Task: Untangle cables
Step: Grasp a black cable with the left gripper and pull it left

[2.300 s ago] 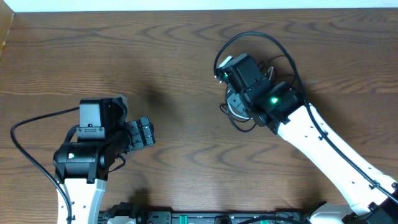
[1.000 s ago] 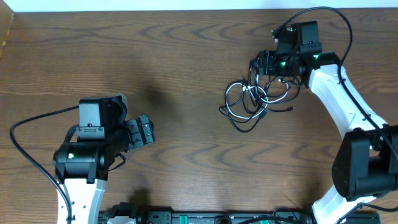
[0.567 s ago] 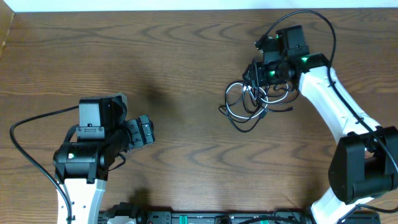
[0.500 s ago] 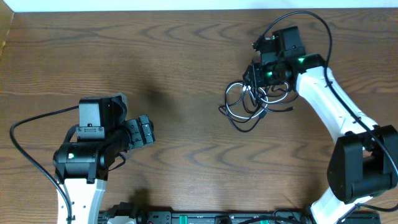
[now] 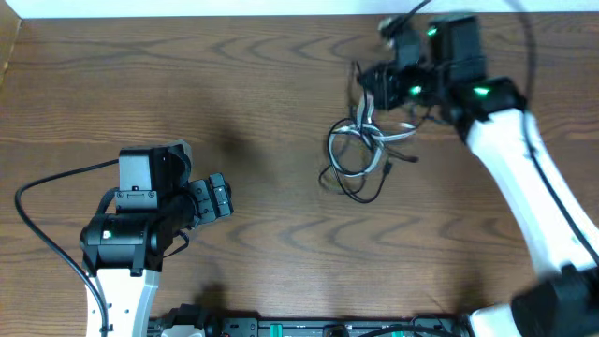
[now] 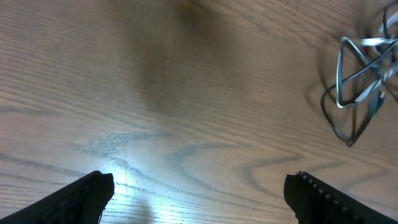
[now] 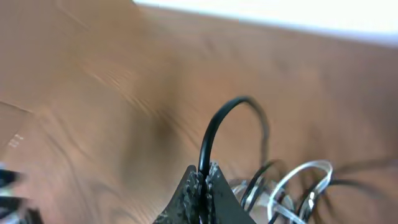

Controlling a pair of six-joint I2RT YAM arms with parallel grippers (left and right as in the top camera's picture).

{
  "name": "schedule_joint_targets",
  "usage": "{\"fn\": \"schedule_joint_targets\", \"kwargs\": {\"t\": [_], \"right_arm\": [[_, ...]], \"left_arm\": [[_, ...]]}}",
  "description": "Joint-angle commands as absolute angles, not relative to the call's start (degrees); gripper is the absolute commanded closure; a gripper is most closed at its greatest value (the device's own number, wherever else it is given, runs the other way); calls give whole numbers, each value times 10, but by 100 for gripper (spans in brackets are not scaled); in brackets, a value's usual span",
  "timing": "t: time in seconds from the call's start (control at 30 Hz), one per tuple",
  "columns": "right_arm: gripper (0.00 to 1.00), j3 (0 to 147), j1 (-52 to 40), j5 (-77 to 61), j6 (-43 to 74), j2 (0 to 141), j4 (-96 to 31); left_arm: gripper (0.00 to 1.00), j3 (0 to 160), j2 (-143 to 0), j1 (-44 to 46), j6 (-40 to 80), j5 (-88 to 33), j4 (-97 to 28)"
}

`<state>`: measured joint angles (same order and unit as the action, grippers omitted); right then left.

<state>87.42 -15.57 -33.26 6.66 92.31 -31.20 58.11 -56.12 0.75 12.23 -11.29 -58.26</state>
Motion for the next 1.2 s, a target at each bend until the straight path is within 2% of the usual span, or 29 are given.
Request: {"fn": "schedule_joint_targets", "kwargs": {"t": [0.0,0.1,0.3,0.47,0.63,0.8,0.97,1.03,1.17], "right_arm": [[99,905,-159,-360,53,831,-299],[99,905,-159,-307,53,798,-331],[99,903,-159,-130,57,787,-506],[99,903,-159,47,58,791,-590],[99,902,-154,224,117,791,-636],[99,902,-148,225,137,791,-667],[99,902,-148,219,137,791,-687],[99,902,-147,219,137,791,-693],[99,902,-145,219,137,791,-695]], "left_arm": [[7,591,-560,5,126,-114,-584],[7,591,-560,5,126,-114,-582],[7,590,-561,5,142,-121,-527],[7,590,-582,7,143,-201,-442],[7,590,-643,12,143,-250,-397],[7,590,-720,57,140,-251,-388],[8,590,-812,147,129,-251,-341],[11,590,-851,196,125,-251,-315],[25,590,-890,267,125,-250,-284]]}}
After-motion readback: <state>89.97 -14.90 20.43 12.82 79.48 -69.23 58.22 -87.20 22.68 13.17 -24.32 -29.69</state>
